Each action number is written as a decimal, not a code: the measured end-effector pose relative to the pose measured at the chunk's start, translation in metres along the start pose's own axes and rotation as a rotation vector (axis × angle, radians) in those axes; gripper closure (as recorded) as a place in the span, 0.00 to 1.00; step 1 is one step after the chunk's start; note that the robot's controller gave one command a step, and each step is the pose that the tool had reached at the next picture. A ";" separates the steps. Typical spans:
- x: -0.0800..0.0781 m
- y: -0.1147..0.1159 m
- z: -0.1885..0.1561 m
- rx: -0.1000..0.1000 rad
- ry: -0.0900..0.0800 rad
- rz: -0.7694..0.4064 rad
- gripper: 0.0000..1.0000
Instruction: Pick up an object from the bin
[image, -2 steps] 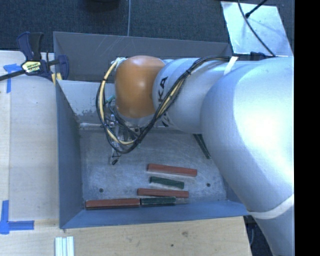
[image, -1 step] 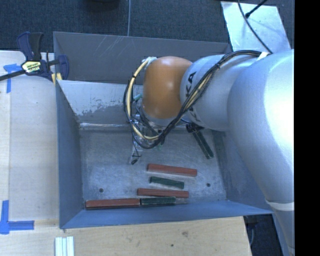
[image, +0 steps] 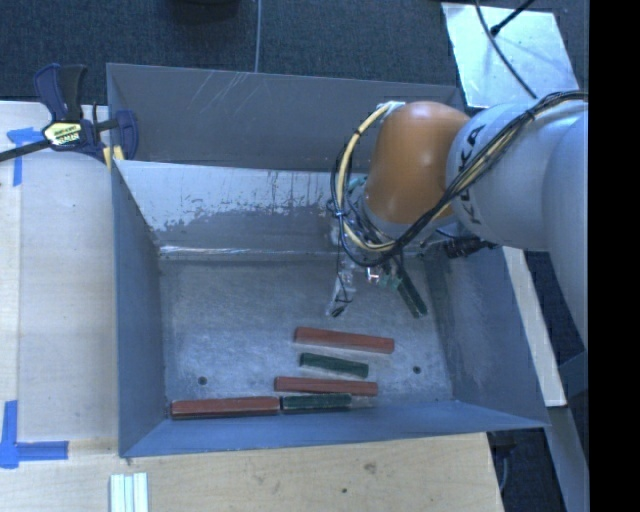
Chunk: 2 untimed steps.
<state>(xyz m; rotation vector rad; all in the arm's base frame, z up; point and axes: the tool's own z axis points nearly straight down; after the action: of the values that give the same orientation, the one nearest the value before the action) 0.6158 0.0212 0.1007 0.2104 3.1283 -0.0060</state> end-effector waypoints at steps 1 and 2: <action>0.080 -0.003 0.024 -0.002 0.009 0.279 0.00; 0.078 -0.003 0.022 -0.004 0.004 0.281 1.00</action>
Offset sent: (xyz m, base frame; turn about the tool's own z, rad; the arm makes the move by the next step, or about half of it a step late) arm -0.0792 0.0081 -0.0239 0.2796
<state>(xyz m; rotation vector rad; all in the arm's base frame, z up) 0.5378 0.0287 0.0778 0.6464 3.0711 0.0015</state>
